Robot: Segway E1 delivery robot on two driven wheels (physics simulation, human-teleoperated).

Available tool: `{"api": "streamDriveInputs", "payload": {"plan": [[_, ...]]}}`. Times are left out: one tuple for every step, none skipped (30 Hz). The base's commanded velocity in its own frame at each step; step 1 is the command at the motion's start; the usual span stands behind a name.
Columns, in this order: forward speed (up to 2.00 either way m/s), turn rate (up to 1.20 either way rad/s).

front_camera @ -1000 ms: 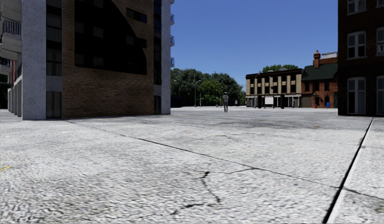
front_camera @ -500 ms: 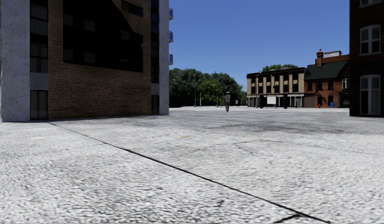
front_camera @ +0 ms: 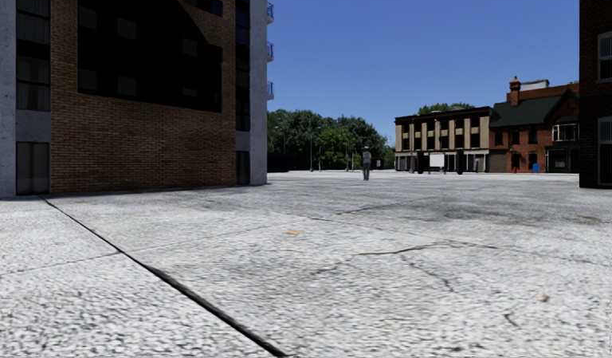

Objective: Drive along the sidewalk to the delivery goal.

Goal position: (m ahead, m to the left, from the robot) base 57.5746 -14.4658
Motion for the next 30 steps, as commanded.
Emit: {"api": "streamDriveInputs", "payload": {"plan": [[2.0,0.0],[2.0,0.0],[2.0,0.0],[2.0,0.0],[2.0,0.0],[2.0,0.0],[2.0,0.0],[2.0,0.0],[2.0,0.0],[2.0,0.0],[2.0,0.0],[2.0,0.0],[2.0,0.0],[2.0,0.0],[2.0,0.0],[2.0,0.0],[2.0,0.0],[2.0,0.0],[2.0,0.0],[2.0,0.0],[2.0,0.0],[2.0,0.0],[2.0,0.0],[2.0,0.0],[2.0,0.0],[2.0,0.0],[2.0,0.0],[2.0,0.0],[2.0,0.0],[2.0,0.0]]}}
